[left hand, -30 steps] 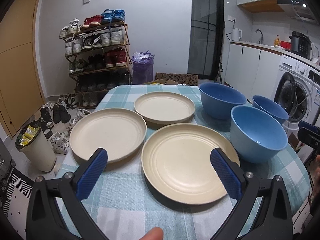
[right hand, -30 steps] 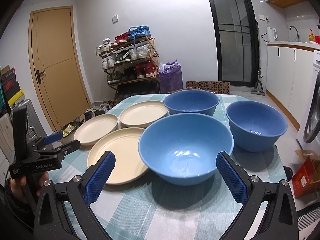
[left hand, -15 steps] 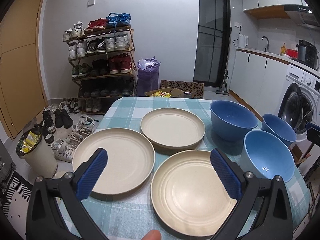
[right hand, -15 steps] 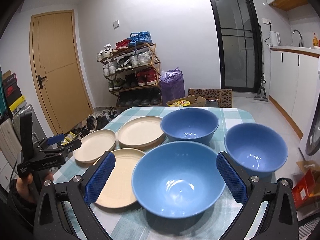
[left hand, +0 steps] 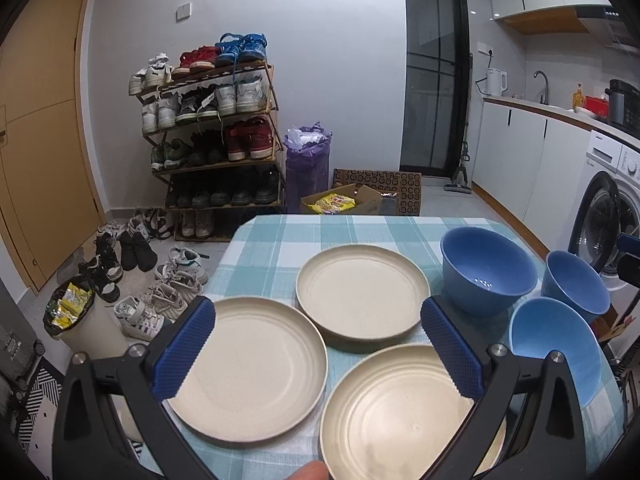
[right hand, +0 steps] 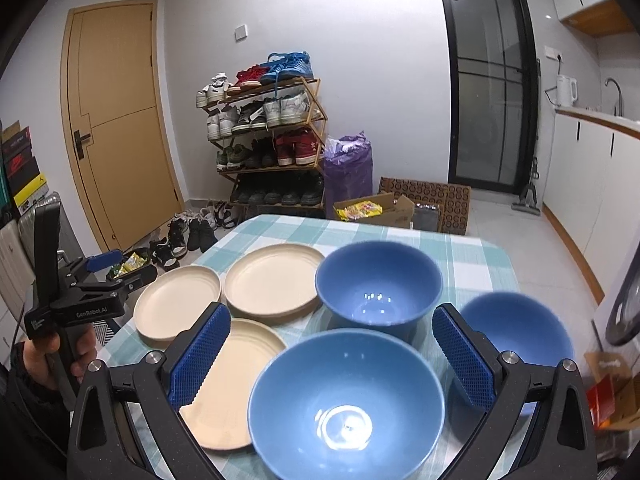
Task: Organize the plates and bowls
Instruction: 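Move both grippers forward toward the nearest cream plate's rim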
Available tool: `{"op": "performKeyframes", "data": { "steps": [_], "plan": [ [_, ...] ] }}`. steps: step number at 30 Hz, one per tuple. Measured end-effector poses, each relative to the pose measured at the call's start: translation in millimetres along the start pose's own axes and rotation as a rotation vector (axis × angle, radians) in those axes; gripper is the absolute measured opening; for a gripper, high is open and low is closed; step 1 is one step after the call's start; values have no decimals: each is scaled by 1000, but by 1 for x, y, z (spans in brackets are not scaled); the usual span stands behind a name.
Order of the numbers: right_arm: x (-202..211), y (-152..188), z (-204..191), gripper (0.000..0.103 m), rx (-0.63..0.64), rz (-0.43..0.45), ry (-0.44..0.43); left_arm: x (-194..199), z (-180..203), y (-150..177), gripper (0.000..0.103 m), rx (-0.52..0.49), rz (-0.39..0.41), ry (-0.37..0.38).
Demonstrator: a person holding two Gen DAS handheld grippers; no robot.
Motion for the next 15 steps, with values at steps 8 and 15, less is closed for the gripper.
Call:
{"op": "performKeyframes", "data": {
  "steps": [8, 15],
  "plan": [
    [-8, -27, -7, 103, 43, 8, 4, -8, -10, -23, 103, 14, 20, -5],
    [-22, -52, -18, 103, 43, -14, -2, -19, -16, -36, 103, 4, 32, -4]
  ]
}}
Point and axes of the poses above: each gripper's, at about its wrist camera, not at the fingertips, and x roughly against the way its jaws point, z to its right, y to its underside, the point moved 4 cm from there along -x, roughly the way its jaws point, and after that the axes turned 5 degrees about -x, right-handed, at the moved point
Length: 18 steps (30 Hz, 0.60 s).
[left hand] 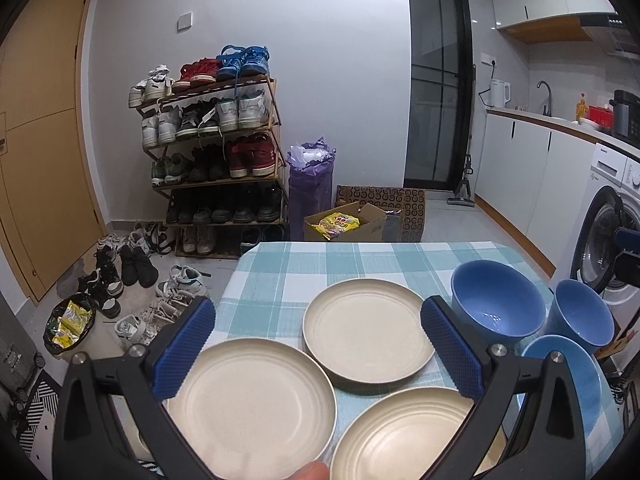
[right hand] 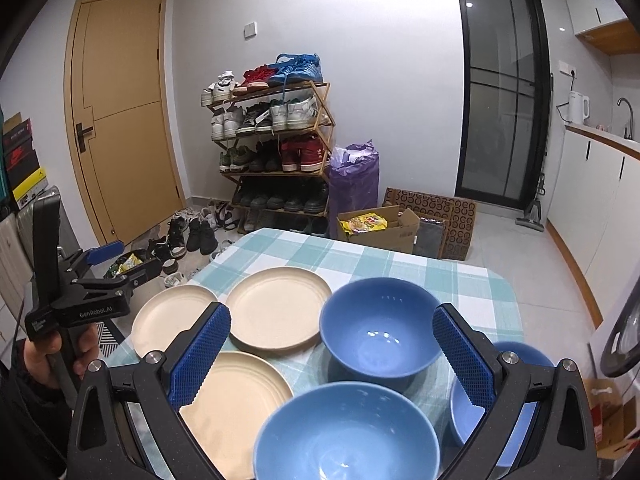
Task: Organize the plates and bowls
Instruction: 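Move both grippers forward toward the nearest cream plate's rim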
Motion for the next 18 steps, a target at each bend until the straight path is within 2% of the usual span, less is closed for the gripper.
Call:
{"op": "performKeyframes", "data": {
  "steps": [9, 18],
  "plan": [
    [-29, -33, -21, 103, -20, -47, -19, -31, -8, -3, 103, 7, -23, 3],
    [-80, -37, -30, 103, -81, -146, -57, -61, -19, -3, 103, 26, -59, -2]
  ]
}}
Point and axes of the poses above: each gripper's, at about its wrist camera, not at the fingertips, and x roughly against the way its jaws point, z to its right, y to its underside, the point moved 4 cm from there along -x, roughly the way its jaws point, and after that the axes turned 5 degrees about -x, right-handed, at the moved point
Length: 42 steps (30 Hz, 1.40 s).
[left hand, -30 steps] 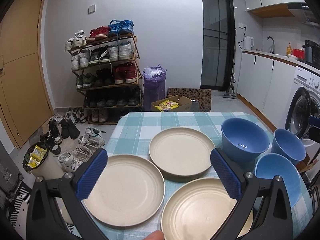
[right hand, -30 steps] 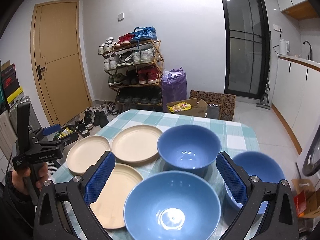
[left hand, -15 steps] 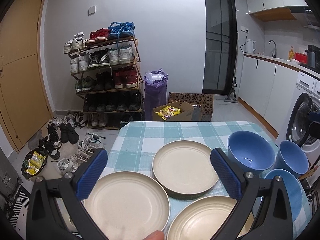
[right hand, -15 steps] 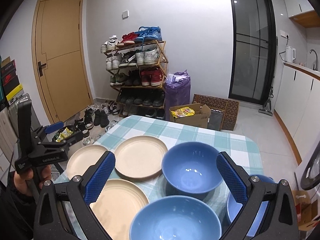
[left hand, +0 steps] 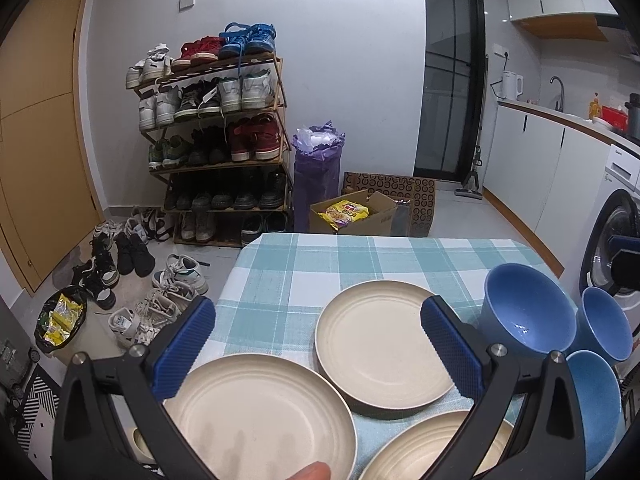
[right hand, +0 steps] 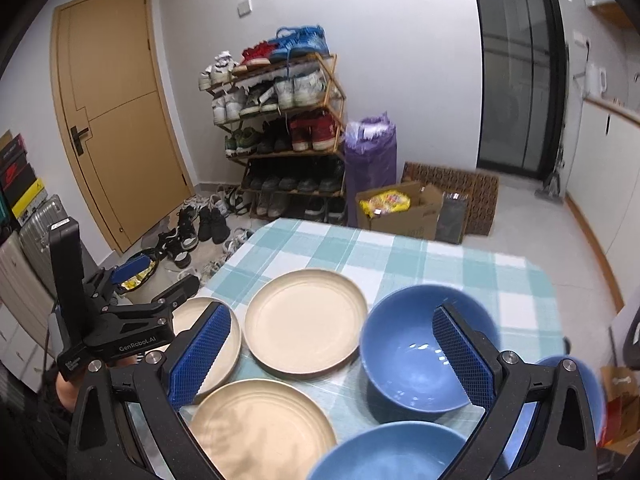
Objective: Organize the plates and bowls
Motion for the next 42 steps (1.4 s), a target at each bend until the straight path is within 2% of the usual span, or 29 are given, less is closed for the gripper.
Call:
{"op": "performKeyframes", "data": {
  "steps": [12, 23, 30, 32, 34, 38, 42],
  "plan": [
    [-68, 10, 1, 102, -33, -133, -24, -33, -8, 9, 103, -5, -77, 30],
    [-117, 20, -7, 103, 23, -235, -12, -53, -21, 19, 103, 15, -113, -1],
    [-139, 27, -11, 102, 20, -295, -42, -63, -30, 21, 103, 31, -129, -11],
    [-145, 28, -11, 98, 22, -309, -45, -66, -32, 21, 103, 38, -132, -9],
    [-152, 30, -11, 84, 13, -339, -50, -68, -33, 22, 103, 40, -133, -13],
    [-165, 35, -10, 83, 2, -379, -43, -77, -33, 26, 100, 38, -145, -17],
    [-178, 44, -8, 82, 19, -418, -6, -88, -29, 30, 93, 28, -175, 2]
  ]
}}
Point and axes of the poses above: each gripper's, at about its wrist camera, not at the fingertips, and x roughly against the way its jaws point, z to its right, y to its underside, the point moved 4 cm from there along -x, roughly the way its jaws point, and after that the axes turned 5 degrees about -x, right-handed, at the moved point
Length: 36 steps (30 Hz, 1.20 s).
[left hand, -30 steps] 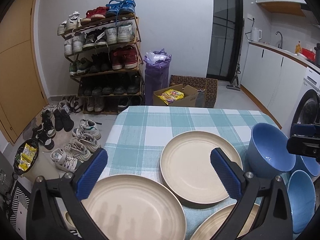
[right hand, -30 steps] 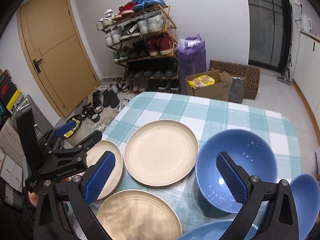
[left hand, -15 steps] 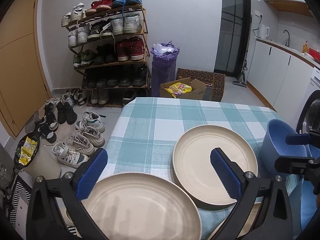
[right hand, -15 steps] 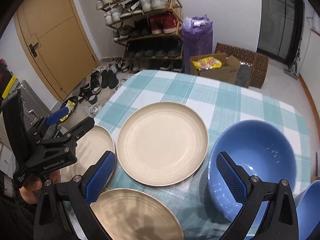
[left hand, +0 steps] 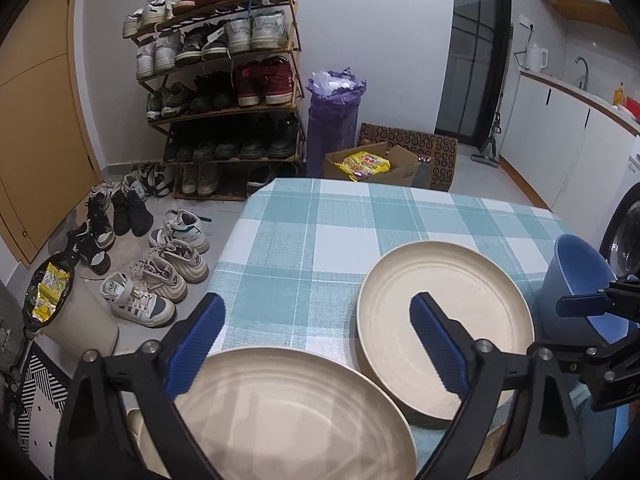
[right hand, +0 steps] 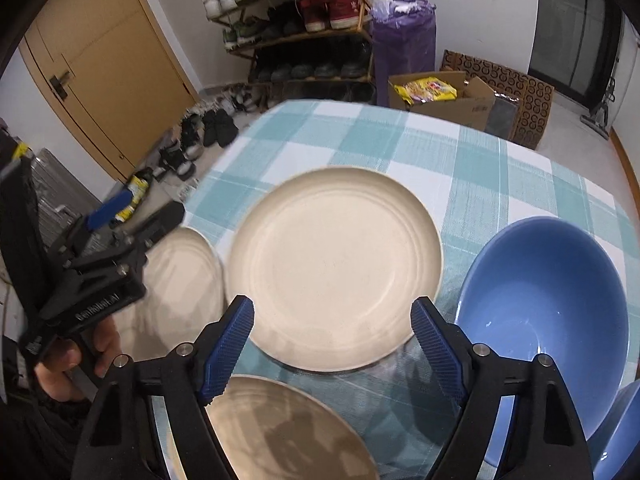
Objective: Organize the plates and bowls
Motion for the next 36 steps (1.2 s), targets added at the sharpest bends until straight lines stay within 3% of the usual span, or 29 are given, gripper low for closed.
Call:
{"op": "performKeyframes", "data": {
  "steps": [4, 18, 21, 26, 32, 36],
  "plan": [
    [-11, 3, 2, 75, -4, -47, 13, -8, 6, 2, 88, -26, -21, 3],
    [-21, -3, 12, 75, -41, -74, 94, -30, 14, 9, 87, -40, -90, 31],
    [-24, -2, 11, 75, -54, -85, 75, -31, 14, 9, 87, -39, -93, 35],
    [-28, -2, 7, 75, -47, -89, 117, -33, 13, 8, 87, -40, -93, 32],
    [-33, -2, 13, 75, -46, -95, 232, -35, 13, 6, 87, -43, -95, 33],
    [-34, -3, 14, 75, -39, -89, 248, -38, 14, 7, 87, -49, -103, 37]
  ]
}}
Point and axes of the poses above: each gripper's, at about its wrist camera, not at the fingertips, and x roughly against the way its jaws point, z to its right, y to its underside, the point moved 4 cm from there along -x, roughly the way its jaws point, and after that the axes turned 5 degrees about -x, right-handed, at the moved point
